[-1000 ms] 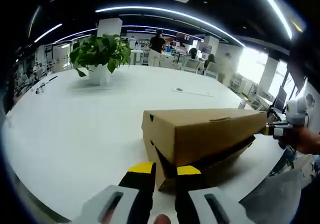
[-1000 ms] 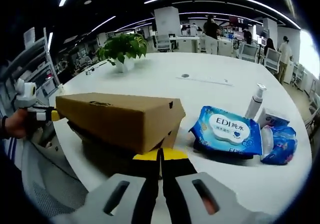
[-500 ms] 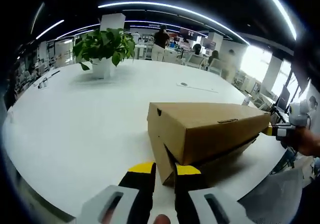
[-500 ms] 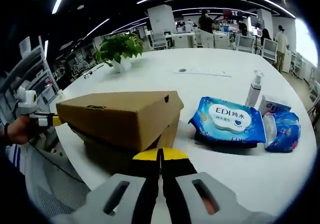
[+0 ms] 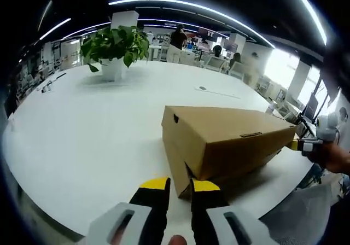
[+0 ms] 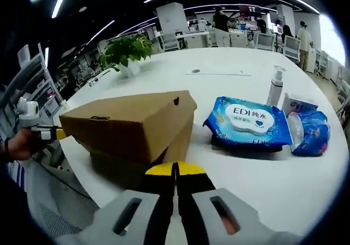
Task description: Operate the shoe box by opening the lid, removing the specified soft item, and placing it in the target area until the item is outside and the box remains undamaged.
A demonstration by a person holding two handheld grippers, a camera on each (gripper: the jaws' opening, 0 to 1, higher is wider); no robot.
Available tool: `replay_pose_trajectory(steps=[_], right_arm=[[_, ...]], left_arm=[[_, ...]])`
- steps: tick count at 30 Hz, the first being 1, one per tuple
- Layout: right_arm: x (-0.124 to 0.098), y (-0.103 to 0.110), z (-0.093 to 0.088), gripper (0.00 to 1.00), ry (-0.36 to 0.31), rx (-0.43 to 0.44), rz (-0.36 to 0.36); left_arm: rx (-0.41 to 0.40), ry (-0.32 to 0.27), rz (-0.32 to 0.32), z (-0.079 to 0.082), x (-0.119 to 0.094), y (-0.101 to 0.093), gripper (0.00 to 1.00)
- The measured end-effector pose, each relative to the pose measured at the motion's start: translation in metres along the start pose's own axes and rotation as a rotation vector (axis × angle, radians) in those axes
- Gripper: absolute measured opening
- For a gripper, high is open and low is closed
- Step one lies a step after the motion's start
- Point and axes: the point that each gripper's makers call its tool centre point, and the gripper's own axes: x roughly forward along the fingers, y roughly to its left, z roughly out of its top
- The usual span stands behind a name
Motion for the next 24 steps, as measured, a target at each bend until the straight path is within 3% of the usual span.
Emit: replay_pose_trajectory(steps=[15, 24], right_arm=[[0.001, 0.002, -0.008, 0.00, 0.014, 0.002, 0.004], [-0.004, -0.005, -0.002, 0.00, -0.001, 0.004, -0.014]], left_arm=[[-0.005, 0.031, 0.009, -0.008, 0.001, 0.006, 0.14], [-0.071, -0.009, 0.029, 0.001, -0.003, 0.013, 0.14]])
